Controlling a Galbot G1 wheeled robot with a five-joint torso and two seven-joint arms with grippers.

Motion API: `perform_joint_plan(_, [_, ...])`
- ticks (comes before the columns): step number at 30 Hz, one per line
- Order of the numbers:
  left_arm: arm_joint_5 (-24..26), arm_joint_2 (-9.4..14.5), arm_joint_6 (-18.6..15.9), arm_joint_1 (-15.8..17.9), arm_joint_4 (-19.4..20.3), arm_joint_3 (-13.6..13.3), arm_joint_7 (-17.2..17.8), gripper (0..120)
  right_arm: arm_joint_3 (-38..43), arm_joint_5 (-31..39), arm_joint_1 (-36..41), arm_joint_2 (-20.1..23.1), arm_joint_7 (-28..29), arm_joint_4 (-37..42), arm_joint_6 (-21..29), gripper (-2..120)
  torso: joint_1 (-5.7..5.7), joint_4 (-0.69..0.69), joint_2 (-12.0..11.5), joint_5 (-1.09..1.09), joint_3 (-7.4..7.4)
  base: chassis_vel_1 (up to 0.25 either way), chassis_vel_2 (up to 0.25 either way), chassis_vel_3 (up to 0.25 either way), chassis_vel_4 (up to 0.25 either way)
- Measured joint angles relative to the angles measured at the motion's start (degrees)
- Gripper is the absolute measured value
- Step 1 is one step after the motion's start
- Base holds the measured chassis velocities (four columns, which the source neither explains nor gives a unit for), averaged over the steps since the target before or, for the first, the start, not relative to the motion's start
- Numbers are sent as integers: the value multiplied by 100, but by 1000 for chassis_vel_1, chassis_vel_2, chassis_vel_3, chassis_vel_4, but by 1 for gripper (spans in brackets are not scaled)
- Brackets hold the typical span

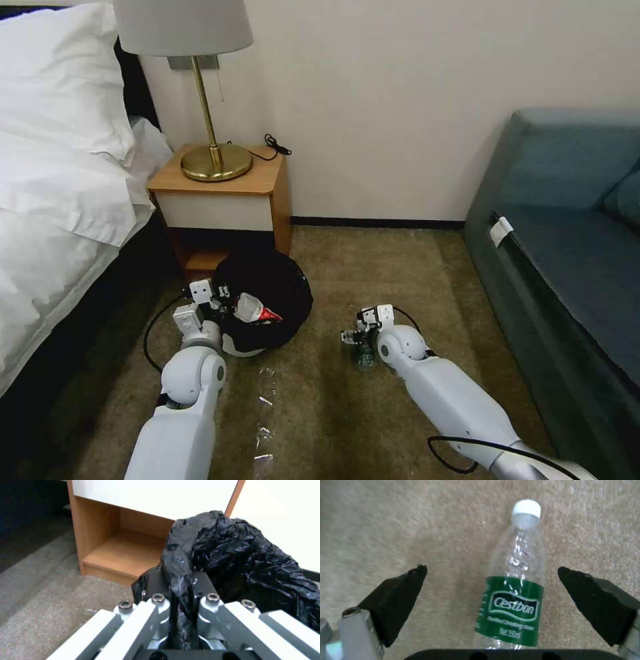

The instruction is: Pick up the trash bin, then pick up the garbage on the floor and place it into the trash bin.

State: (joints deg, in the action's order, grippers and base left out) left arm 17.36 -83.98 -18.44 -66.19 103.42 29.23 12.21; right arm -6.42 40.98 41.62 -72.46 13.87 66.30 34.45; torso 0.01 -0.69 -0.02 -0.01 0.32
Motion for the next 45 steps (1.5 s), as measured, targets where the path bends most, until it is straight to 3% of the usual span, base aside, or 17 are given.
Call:
perform_joint_plan(16, [-91, -39, -95, -13, 215, -126, 143, 5, 108, -830, -64, -304, -684, -1116, -612, 99, 0, 0, 0, 0, 0, 0, 0, 0, 0])
perform_joint_plan(19, [-110, -52, -98, -18, 203, -126, 150, 5, 173, -930, -12, -323, -760, -1281, -838, 75, 0, 0, 0, 0, 0, 0, 0, 0, 0])
perform_joint_plan(25, [-116, -63, -98, -17, 197, -136, 150, 5, 201, -973, 13, -321, -782, -1305, -919, 56, 0, 0, 0, 0, 0, 0, 0, 0, 0])
perform_joint_plan(30, [-114, -47, -98, -21, 196, -131, 149, 5, 242, -1035, 31, -326, -800, -1324, -1019, 33, 0, 0, 0, 0, 0, 0, 0, 0, 0])
perform_joint_plan(36, [-111, -39, -92, -49, 194, -128, 145, 5, 273, -1070, 60, -321, -815, -1322, -1078, 22, 0, 0, 0, 0, -1, 0, 0, 0, 0])
perform_joint_plan(45, [-87, -34, -74, -24, 80, -127, 132, 5, 731, -884, 82, -271, -674, -744, -1204, 21, 0, 0, 0, 1, 1, 0, 0, 0, 0])
